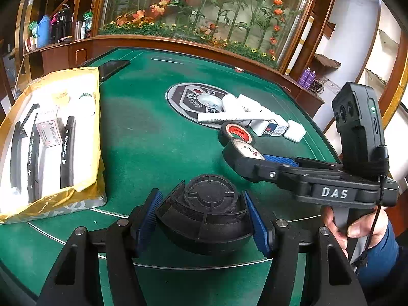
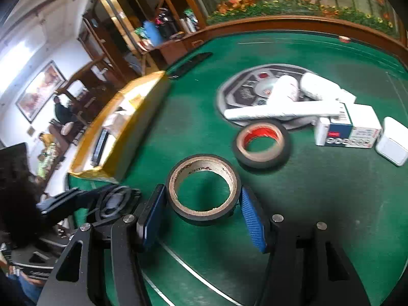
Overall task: Organize rigid objects
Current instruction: 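Hold the cover in the left gripper while the right grasps the tan-lined black tape roll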
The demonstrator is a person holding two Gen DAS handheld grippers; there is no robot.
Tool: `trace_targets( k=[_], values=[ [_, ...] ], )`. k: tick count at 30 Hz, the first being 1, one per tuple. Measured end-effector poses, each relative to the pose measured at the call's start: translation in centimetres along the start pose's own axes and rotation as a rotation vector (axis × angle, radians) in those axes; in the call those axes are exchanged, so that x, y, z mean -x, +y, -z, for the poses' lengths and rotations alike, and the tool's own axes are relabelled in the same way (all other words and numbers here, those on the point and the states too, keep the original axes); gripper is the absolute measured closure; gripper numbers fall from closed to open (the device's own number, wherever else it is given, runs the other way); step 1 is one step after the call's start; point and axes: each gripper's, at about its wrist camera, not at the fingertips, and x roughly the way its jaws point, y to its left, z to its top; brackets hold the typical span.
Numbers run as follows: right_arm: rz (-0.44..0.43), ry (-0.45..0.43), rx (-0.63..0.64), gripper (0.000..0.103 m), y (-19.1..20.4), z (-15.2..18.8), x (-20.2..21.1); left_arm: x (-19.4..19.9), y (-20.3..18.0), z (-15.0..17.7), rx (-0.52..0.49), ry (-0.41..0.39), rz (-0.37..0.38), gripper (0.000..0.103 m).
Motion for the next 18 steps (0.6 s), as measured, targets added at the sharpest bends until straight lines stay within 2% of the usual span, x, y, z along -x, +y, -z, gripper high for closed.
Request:
trace_targets(
  k=[3, 18],
  values=[
    [-0.027, -0.016, -0.018, 0.045, -0.1, -0.1, 0.4, 0.3, 0.0, 0.0, 0.0, -0.007, 0.001, 0.035],
    [-0.032, -0.041, 0.008, 0.045, 0.1, 0.0, 0.8, 1.9, 0.0, -0.2, 0.011, -0.046, -0.01, 0.035]
  ],
)
